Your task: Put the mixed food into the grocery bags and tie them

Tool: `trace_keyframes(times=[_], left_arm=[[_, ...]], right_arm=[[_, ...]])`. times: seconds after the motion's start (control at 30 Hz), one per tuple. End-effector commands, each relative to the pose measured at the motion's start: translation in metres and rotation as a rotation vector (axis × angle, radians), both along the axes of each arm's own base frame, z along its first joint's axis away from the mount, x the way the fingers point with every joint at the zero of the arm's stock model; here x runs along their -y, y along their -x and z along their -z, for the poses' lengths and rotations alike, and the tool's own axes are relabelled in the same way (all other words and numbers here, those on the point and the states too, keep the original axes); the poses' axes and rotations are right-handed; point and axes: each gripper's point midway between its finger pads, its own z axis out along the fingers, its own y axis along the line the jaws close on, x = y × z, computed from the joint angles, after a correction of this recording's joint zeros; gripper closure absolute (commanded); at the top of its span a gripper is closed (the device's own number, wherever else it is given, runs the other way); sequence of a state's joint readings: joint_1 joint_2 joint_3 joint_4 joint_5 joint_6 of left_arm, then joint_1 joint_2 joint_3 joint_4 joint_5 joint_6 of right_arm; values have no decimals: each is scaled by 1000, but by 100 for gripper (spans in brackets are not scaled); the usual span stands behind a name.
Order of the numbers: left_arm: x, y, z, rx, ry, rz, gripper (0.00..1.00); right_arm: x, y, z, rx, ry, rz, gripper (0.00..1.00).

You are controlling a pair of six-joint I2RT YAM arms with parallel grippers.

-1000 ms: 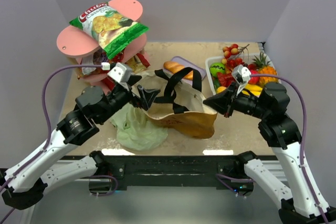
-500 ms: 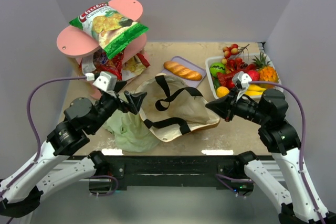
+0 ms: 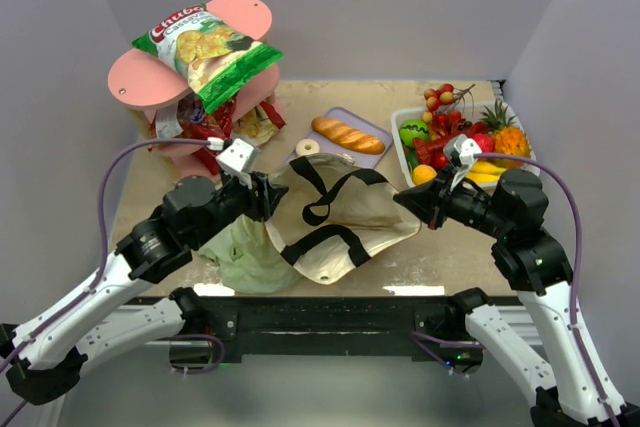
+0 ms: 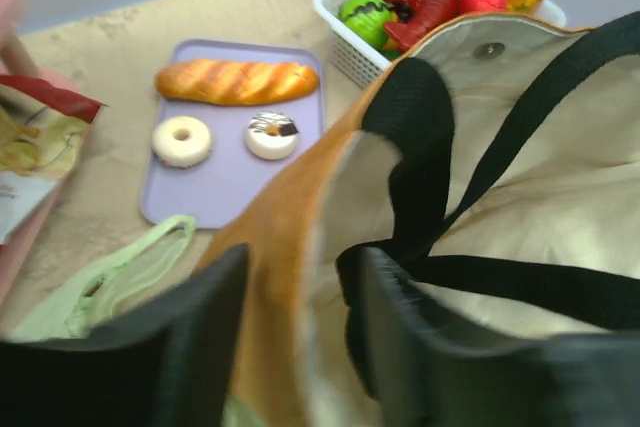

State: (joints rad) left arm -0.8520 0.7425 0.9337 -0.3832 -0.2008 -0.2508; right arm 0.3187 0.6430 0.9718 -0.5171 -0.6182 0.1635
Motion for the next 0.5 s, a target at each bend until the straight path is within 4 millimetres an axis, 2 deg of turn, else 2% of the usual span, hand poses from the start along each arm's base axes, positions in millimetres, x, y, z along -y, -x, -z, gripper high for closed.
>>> trace_keyframes(times=[0.0,0.03,0.1,0.17,0.23,0.3,0.47], left_arm=[[23,2,4,-11,19,95,75],[28,3,1,-6,31,115,81],[40,4,-11,20,73,164,92],[52,6,-18,27,109,212,95],[62,4,-13,9,112,236,96],[71,0,-1,-17,100,251,96],[82,-14,27,-78,46,224,98]], right_arm=[[8,-10,-16,47,-16,81,100],[10,-8,-28,68,-26,92,100],[14,-7,-37,74,-33,117,100],[18,-5,-52,90,-57,149,100],[24,-7,-57,97,-62,186,100],[28,-12,-49,63,-52,227,100],[45,-36,3,-100,8,394,100]])
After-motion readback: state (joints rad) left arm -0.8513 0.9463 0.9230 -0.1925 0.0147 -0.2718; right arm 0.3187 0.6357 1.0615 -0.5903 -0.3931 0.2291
